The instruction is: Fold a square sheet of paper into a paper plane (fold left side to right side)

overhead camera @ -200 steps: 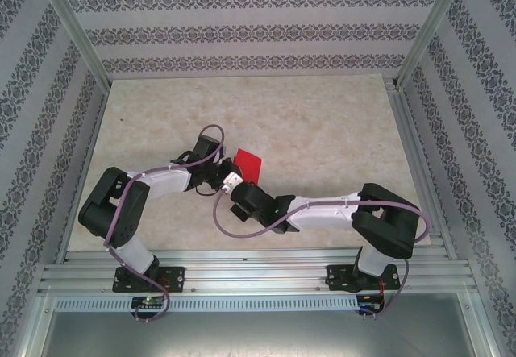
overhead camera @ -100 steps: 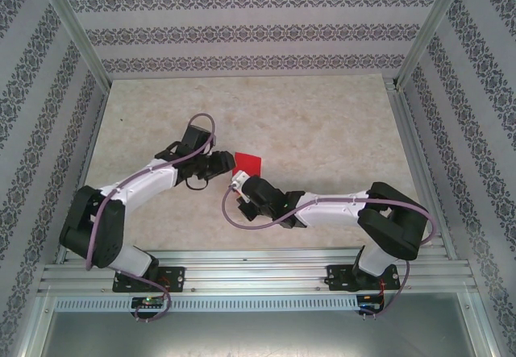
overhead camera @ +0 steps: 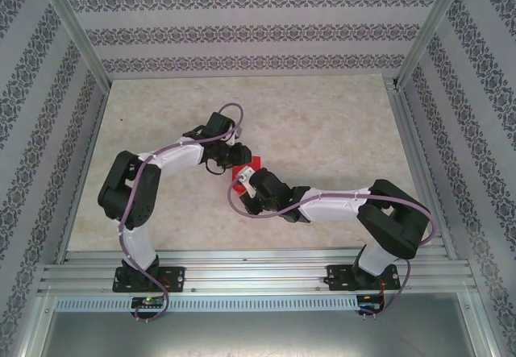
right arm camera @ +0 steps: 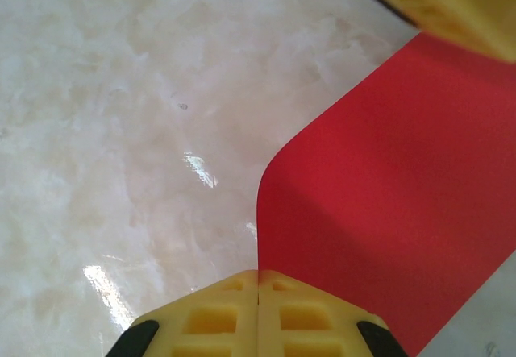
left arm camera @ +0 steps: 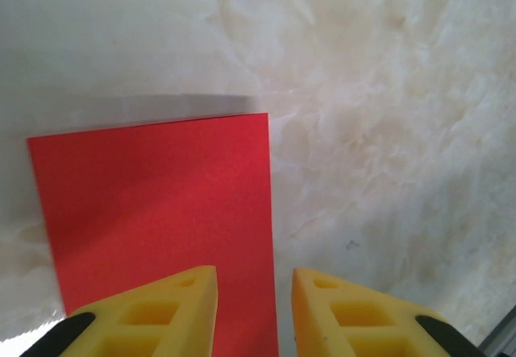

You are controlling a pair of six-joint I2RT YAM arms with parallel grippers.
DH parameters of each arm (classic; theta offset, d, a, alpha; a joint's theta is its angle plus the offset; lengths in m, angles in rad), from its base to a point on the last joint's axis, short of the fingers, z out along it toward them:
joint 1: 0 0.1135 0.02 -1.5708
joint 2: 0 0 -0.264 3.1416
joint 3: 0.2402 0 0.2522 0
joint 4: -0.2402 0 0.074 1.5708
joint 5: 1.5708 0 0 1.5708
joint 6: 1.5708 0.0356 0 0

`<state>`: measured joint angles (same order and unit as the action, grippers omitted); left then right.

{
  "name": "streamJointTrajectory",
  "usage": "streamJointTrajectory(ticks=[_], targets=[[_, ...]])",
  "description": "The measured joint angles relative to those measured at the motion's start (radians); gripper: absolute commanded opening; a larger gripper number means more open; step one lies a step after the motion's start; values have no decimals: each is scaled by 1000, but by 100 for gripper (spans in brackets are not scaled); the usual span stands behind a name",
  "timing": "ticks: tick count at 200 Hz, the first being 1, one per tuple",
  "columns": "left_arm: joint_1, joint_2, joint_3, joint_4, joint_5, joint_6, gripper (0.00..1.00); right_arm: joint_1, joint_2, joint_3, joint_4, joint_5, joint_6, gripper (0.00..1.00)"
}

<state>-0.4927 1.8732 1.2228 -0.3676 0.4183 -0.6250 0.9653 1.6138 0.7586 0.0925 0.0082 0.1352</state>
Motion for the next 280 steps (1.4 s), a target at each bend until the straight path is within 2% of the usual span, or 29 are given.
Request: streamJointTrajectory(ticks=[50, 114, 152, 217, 280], targets=[[-7, 113, 11, -1, 0, 16, 26, -71, 0, -35, 40, -103, 55, 0], [-8, 120, 11, 8, 3, 19, 23, -235, 1, -69, 97, -311, 161, 0], [-14, 128, 18, 18, 3, 19, 22, -290, 50, -50, 93, -399, 183, 0], [-21, 132, 22, 26, -2, 19, 22, -327, 108, -21, 85, -453, 206, 0], [-26, 141, 33, 26, -8, 19, 21, -351, 126, -21, 87, -455, 231, 0]])
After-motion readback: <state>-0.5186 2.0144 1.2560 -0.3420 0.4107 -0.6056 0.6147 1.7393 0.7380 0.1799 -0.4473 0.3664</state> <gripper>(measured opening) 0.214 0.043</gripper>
